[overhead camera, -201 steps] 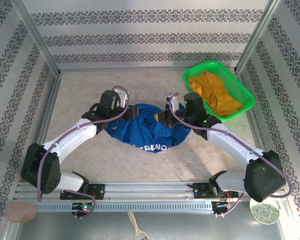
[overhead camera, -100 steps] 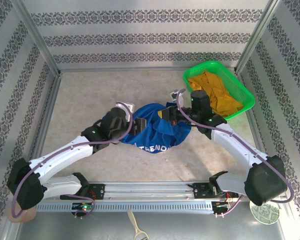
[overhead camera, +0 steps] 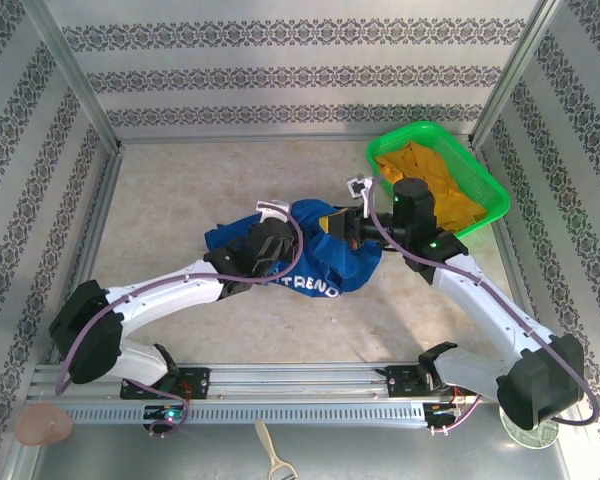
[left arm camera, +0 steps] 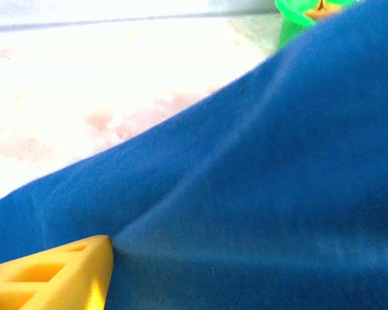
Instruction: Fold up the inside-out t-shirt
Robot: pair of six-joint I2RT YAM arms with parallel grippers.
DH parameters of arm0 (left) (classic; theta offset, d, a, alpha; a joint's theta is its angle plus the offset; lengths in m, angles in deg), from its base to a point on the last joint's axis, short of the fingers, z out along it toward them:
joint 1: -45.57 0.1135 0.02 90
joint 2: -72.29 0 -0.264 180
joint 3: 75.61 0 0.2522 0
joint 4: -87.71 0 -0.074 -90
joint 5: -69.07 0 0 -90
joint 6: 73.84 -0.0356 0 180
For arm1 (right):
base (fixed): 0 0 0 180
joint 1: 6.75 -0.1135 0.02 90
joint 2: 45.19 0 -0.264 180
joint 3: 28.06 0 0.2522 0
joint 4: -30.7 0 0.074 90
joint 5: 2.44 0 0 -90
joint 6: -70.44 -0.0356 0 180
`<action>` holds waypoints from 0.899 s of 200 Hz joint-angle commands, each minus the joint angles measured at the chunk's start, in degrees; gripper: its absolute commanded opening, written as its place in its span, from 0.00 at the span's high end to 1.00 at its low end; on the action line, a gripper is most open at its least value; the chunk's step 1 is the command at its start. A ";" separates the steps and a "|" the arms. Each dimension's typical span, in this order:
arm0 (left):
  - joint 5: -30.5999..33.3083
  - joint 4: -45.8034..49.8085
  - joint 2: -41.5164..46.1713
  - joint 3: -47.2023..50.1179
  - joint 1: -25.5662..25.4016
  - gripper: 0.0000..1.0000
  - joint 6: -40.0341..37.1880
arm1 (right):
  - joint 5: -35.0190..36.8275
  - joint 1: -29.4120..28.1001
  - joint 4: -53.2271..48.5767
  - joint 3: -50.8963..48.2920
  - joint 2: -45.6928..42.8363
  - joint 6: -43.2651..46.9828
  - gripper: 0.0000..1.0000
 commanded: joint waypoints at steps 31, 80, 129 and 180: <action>-7.45 -10.32 -1.69 -1.05 1.54 0.21 -2.67 | -2.77 -1.86 0.73 1.65 -0.47 -1.07 1.00; -14.31 -16.20 -2.69 1.33 1.45 0.17 -1.69 | -3.11 -2.25 1.75 1.59 1.08 -1.44 1.00; -15.91 -12.55 3.13 5.82 6.02 1.00 0.25 | -4.31 4.54 1.78 0.61 0.65 -1.73 1.00; -45.62 -11.80 15.34 13.11 18.06 1.00 0.61 | 3.14 7.29 1.89 0.79 10.70 -0.80 1.00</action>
